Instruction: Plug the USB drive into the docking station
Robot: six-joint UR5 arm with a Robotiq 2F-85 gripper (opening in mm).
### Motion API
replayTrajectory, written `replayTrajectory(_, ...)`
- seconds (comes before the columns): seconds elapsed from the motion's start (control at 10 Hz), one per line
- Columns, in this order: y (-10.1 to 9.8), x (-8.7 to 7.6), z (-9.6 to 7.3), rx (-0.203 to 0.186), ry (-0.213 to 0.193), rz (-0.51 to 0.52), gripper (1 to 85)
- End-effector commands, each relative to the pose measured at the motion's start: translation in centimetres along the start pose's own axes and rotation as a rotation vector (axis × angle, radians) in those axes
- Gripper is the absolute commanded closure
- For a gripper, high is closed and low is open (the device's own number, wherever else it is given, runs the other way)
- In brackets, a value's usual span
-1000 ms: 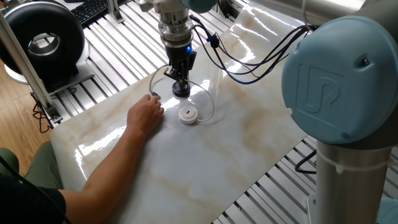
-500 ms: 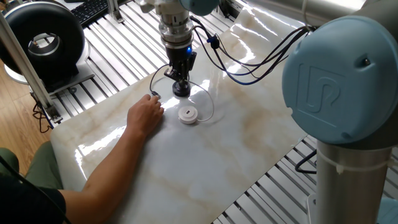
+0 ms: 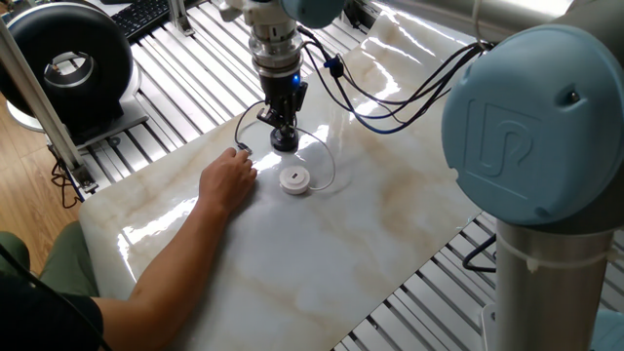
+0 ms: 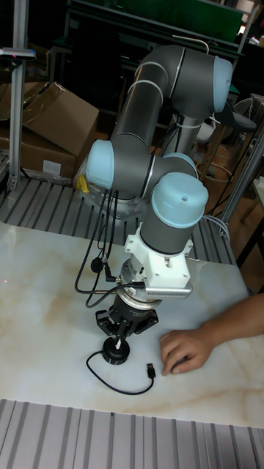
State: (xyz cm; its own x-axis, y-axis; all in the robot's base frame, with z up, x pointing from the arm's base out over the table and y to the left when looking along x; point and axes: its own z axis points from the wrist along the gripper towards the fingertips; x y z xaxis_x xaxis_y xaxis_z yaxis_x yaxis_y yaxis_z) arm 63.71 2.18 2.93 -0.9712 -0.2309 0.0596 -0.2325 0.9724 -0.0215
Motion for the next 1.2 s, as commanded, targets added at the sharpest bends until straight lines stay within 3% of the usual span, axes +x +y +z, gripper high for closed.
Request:
replayTrajectory(0.0,0.3,-0.5,0.1,-0.009,-0.023,0.005,84.3)
replayTrajectory(0.1,0.1,-0.8,0.7,-0.017,-0.034,0.003,84.3)
replayTrajectory(0.2,-0.1,-0.1,0.6,0.000,-0.006,0.007,84.3)
replayTrajectory(0.3,0.3,0.2,-0.1,-0.009,0.003,-0.020,78.7)
replayTrajectory(0.4,0.7,1.7,-1.3,-0.035,0.063,-0.065,65.3)
replayTrajectory(0.5,0.2,3.5,-2.6,-0.025,0.141,-0.118,48.7)
replayTrajectory(0.6,0.5,3.8,-2.7,-0.035,0.151,-0.120,41.7)
replayTrajectory(0.8,1.1,3.5,-2.8,-0.047,0.139,-0.114,39.0)
replayTrajectory(1.1,0.9,4.3,-5.2,-0.036,0.155,-0.096,45.0)
